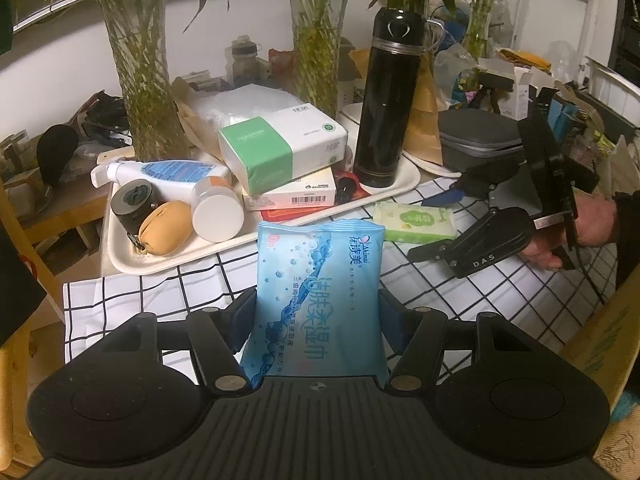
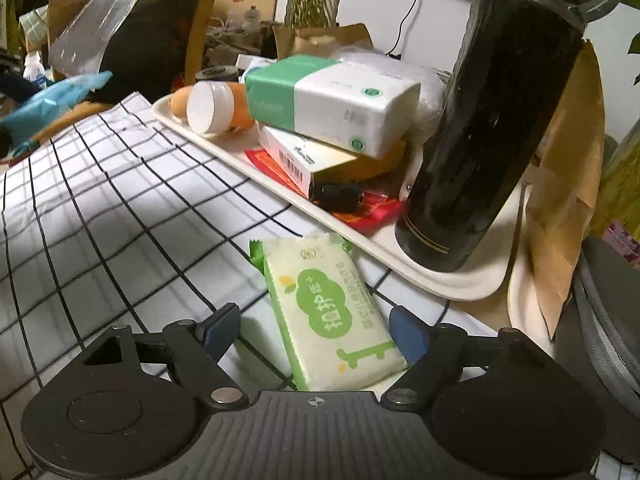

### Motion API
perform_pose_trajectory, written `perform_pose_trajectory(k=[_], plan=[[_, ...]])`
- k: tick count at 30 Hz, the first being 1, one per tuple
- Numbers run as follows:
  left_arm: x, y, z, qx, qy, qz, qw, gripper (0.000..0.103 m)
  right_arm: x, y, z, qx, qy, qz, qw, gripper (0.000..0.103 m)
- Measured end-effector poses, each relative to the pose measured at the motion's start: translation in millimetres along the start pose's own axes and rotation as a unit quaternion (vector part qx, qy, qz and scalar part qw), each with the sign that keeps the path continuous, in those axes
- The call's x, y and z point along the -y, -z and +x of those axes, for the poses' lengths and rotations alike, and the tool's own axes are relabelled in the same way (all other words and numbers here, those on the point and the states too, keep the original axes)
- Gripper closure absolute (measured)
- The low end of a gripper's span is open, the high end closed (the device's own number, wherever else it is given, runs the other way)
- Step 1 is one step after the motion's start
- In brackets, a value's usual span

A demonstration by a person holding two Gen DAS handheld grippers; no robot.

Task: Organize soft objects
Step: 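Close the right tool on the green wipes packet while the left tool lifts the blue packet, then carry the blue and green packets over the box with both tools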

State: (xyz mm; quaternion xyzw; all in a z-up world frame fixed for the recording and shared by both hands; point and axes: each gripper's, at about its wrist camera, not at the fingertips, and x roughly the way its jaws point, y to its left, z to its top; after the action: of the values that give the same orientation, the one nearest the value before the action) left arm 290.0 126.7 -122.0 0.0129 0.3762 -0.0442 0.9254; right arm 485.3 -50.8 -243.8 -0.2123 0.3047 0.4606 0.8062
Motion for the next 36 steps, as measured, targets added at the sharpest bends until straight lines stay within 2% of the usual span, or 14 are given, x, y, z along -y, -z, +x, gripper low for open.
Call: perform_pose_trajectory(k=[3, 4, 5, 20, 23, 31, 36], plan=[[0, 0, 0, 0.001, -0.001, -0.001, 1.0000, 0.041, 2, -1, -2, -0.011, -0.004, 0.001, 1.000, 0.039], [0, 0, 0, 0.002, 0.000, -0.001, 1.0000, 0.041, 3, -1, -4, -0.015, -0.003, 0.002, 1.000, 0.047], [0, 0, -1, 0.003, 0.000, -0.001, 1.0000, 0.041, 5, -1, -6, -0.021, -0.001, 0.004, 1.000, 0.050], [-8, -4, -9, 0.023, -0.009, -0.024, 0.9994, 0.041, 8, 15, -44, -0.110, -0.001, 0.019, 0.994, 0.053], [-14, -5, -14, 0.029, 0.004, -0.044, 0.9986, 0.041, 10, 17, -58, -0.108, 0.006, 0.030, 0.994, 0.053], [-4, -8, -30, 0.034, -0.008, -0.042, 0.9985, 0.041, 10, 15, -113, -0.085, 0.026, 0.064, 0.994, 0.053], [8, -13, -48, 0.037, -0.017, -0.042, 0.9983, 0.041, 1, 13, -156, -0.050, 0.046, 0.087, 0.994, 0.053]])
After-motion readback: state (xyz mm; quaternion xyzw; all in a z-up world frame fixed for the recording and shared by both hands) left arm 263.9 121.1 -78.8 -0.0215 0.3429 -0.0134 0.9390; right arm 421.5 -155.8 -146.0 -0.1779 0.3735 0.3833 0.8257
